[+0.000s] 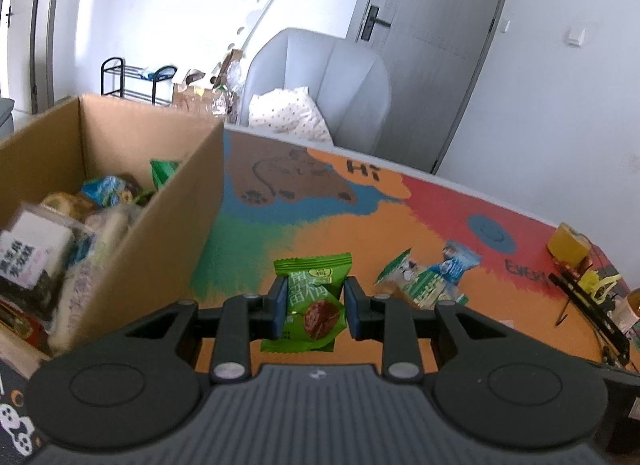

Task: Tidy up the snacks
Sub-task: 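Hold the green snack in the left gripper while the right gripper reaches for the pink candy pack, then carry the green snack and pink pack over the cardboard box with both grippers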

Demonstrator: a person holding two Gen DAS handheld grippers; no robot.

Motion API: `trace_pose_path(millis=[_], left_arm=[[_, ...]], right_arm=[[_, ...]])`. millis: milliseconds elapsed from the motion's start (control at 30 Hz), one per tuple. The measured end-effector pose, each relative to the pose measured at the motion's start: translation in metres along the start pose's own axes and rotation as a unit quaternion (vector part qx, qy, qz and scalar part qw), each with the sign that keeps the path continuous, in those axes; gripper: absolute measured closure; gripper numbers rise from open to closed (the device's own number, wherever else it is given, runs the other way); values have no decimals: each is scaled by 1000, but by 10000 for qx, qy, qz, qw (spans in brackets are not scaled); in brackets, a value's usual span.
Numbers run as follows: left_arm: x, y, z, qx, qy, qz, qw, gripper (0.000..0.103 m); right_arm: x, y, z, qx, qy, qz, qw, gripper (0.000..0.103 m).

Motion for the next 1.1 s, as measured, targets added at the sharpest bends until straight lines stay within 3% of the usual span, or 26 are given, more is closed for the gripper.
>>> trace_pose_path(millis=[633,1100], left_arm=[[-49,-39,-54,-56,524,173,9985,75],[-70,-108,-94,-193,816,-149,9964,75]], right_arm=[[-15,-73,-34,-241,388,-542,9975,84],[4,-140,-47,-505,432,-945,9933,84]])
Point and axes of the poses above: each gripper's, at about its wrist camera, not at the fingertips, and x roughly the way its jaws point, y to its right, z to its underside, the point moved 8 cm from there along x, roughly the way its jaws point, and after that the axes turned 12 degrees about -z, right-handed, at the moved point
